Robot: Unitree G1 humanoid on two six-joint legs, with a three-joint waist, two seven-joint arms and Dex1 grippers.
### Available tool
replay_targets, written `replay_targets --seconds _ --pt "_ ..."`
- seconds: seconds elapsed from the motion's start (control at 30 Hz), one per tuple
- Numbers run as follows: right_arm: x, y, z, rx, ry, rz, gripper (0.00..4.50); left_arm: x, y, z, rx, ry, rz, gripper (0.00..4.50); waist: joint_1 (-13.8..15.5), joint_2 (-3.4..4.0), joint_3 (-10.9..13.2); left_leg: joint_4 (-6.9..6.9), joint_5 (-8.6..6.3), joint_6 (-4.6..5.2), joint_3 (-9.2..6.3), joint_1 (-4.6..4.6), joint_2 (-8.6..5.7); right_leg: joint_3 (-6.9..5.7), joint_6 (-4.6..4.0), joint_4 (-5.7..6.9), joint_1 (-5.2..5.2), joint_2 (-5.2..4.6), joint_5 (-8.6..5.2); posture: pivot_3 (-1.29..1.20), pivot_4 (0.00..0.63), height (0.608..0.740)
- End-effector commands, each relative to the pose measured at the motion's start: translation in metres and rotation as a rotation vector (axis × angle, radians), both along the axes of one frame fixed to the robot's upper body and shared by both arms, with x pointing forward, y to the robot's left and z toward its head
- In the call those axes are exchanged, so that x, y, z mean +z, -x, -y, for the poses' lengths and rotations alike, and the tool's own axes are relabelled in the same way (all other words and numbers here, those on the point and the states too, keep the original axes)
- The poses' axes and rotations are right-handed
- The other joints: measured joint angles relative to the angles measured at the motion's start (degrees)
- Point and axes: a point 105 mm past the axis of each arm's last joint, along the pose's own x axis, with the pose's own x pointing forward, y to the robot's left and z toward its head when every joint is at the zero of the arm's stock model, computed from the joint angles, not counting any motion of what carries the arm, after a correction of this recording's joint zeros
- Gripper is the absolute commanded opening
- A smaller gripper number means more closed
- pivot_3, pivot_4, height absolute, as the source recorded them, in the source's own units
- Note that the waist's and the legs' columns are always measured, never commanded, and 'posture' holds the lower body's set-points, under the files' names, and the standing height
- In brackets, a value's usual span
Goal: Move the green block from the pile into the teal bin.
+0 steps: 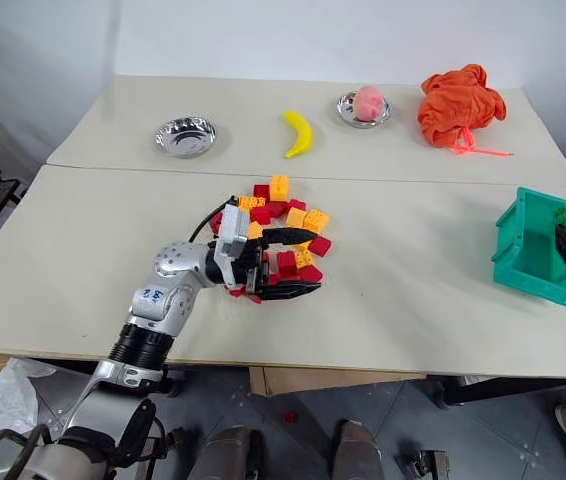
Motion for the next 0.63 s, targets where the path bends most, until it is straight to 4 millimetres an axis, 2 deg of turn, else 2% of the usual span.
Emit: replay_targets --seconds 0.03,0.07,0.17,0.27,0.37,0.43,0.53,0.63 --pt "0.018 0.005 -0.002 0.020 0.058 0.036 4.11 0.009 -0.007 -0.016 0.051 -0.012 0.071 4.50 0.1 0.00 0.0 0.00 0.00 0.00 0.00 0.00 0.00 0.00 0.00 0.00 0.00 0.00 0.00 0.00 0.150 0.740" --pt "0.020 0.007 -0.007 0.056 0.077 0.046 4.47 0.008 -0.011 -0.024 0.081 -0.023 0.077 4.50 0.1 0.00 0.0 0.00 0.00 0.00 0.00 0.00 0.00 0.00 0.00 -0.01 0.00 0.00 0.00 0.00 0.150 0.740" --pt "0.028 0.013 -0.034 0.230 0.116 0.102 4.47 0.004 -0.018 -0.047 0.160 -0.063 0.081 4.50 0.2 0.01 0.0 -0.03 0.00 0.00 0.00 -0.01 0.00 -0.01 0.00 -0.05 0.00 0.00 0.00 0.00 0.150 0.740" --pt "0.025 0.021 -0.079 0.495 0.109 0.119 4.47 -0.001 -0.021 -0.070 0.236 -0.105 0.096 4.50 0.1 0.01 0.0 -0.07 0.00 0.00 0.00 0.00 0.00 0.00 0.01 -0.10 0.00 0.00 0.00 0.00 0.150 0.740" --pt "0.002 0.031 -0.128 0.733 0.088 0.016 4.47 -0.009 -0.020 -0.095 0.325 -0.136 0.085 4.50 0.0 0.00 0.0 -0.07 0.00 0.00 -0.02 0.02 0.01 -0.01 0.01 -0.09 0.02 0.02 0.01 0.00 0.150 0.740" --pt "-0.020 0.041 -0.151 0.845 0.130 -0.086 4.47 -0.017 -0.019 -0.110 0.392 -0.181 0.082 4.50 0.1 0.00 0.0 -0.08 0.00 0.00 -0.05 0.01 0.01 -0.03 0.01 -0.09 0.01 0.02 0.00 0.00 0.150 0.740" --pt "-0.040 0.047 -0.168 0.906 0.106 -0.138 4.47 -0.026 -0.012 -0.131 0.465 -0.225 0.091 4.50 0.4 -0.01 0.0 -0.06 -0.02 0.02 -0.03 -0.01 0.00 -0.01 0.03 -0.11 0.02 0.01 0.01 0.00 0.150 0.740" --pt "-0.063 0.041 -0.177 0.904 0.088 -0.151 4.47 -0.032 -0.006 -0.151 0.542 -0.220 0.077 4.50 0.5 -0.01 0.0 -0.03 -0.02 0.02 -0.04 -0.01 0.01 -0.01 0.03 -0.10 0.02 0.02 0.02 0.00 0.150 0.740"
